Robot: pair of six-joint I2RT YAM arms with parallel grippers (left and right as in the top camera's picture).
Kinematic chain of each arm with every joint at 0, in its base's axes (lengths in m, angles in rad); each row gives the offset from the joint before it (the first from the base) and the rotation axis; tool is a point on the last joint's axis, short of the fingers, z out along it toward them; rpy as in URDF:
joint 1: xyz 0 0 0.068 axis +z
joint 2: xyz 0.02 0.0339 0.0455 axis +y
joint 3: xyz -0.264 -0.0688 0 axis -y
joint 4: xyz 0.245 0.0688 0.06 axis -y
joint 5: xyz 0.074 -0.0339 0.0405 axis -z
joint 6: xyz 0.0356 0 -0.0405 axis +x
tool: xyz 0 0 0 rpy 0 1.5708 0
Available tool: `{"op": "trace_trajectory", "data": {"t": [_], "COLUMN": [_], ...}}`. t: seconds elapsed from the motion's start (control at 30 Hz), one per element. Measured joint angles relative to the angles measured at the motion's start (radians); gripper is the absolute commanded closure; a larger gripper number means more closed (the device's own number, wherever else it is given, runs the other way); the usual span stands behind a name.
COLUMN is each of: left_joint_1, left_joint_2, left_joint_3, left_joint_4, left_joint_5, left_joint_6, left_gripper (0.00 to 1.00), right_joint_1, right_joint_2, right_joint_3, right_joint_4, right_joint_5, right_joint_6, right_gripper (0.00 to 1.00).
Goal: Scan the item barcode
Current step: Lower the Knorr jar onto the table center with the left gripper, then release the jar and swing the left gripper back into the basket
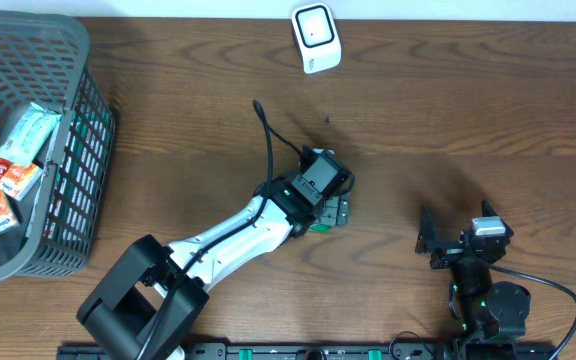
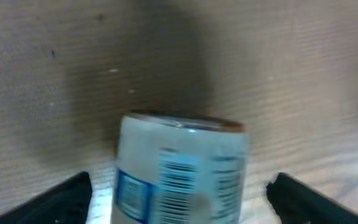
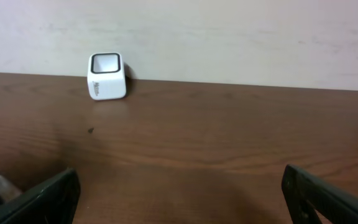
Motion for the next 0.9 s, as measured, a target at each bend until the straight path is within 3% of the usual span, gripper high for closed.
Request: {"op": "trace_trajectory", "data": {"t": [0.3,0.57,0.73,0.9], "left_joint_1": [0.0,0.039,0.104,0.315], "left_joint_2": [-0.016,-0.187,-0.277,-0.274], "left_joint_3": [0.017,0.15,0.282,0.595], "left_joint_4": [-0.019,-0.162,-0.437,-0.789], "left_joint_5": [-0.03,-0.056,-0.105,-0.135], "left_joint_6": [0.021,0.084,0.148,0.209], "left_gripper": [0.01,0.01,0.01,0.02], "right_joint_1": [0.0,0.0,0.0,0.0], "right_joint_2": [0.0,0.0,0.0,0.0], "right_joint_3": [0.0,0.0,0.0,0.0], "right_joint_4": [0.0,0.0,0.0,-0.001], "right_joint_5": [0.0,0.0,0.0,0.0], "right_joint_6": [0.0,0.0,0.0,0.0], "right_gripper": [0.01,0.01,0.01,0.01]}}
